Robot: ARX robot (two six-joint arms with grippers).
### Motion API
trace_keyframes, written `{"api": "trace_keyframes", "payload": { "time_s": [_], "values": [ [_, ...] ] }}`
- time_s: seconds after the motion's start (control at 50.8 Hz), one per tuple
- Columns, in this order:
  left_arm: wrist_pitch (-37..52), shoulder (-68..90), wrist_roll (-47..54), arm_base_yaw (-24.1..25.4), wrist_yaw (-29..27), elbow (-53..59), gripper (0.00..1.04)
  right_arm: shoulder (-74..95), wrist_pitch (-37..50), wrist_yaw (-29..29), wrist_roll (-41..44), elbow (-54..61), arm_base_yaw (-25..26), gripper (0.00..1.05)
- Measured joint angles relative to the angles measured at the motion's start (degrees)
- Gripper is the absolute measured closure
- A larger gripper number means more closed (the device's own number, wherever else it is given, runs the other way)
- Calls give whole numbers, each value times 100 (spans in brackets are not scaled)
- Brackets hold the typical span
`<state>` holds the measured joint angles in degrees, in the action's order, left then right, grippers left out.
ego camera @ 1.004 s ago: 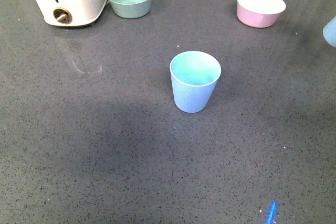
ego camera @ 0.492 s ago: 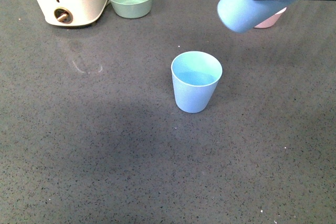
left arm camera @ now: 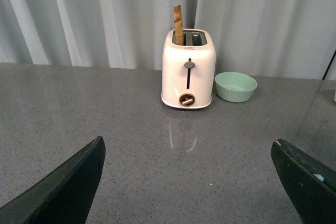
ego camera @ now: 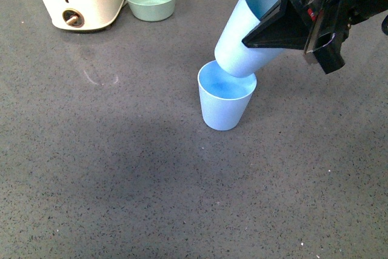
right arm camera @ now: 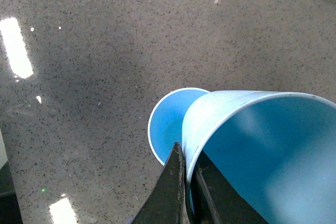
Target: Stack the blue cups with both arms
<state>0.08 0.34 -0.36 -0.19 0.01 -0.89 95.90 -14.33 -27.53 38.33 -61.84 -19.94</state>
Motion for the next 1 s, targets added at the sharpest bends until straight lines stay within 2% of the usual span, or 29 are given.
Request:
{"api": "trace_keyframes", "payload": {
  "time_s": [0.453, 0.709, 0.768, 0.847, 1.004],
  "values": [
    [0, -2, 0, -2, 0, 0, 9, 310, 48, 168, -142, -85, -247, 103],
    [0, -2, 0, 0, 0, 0, 9, 337, 133, 177, -247, -151, -291, 55],
    [0, -2, 0, 0, 0, 0, 9, 299, 184, 103, -304, -151, -271, 48],
    [0, -2, 0, -2, 0, 0, 9, 44, 450, -313, -614, -90, -131, 32],
    [0, 0, 0, -2, 0, 0, 9, -728, 1054, -754, -1119, 240, 299, 11]
  ]
}}
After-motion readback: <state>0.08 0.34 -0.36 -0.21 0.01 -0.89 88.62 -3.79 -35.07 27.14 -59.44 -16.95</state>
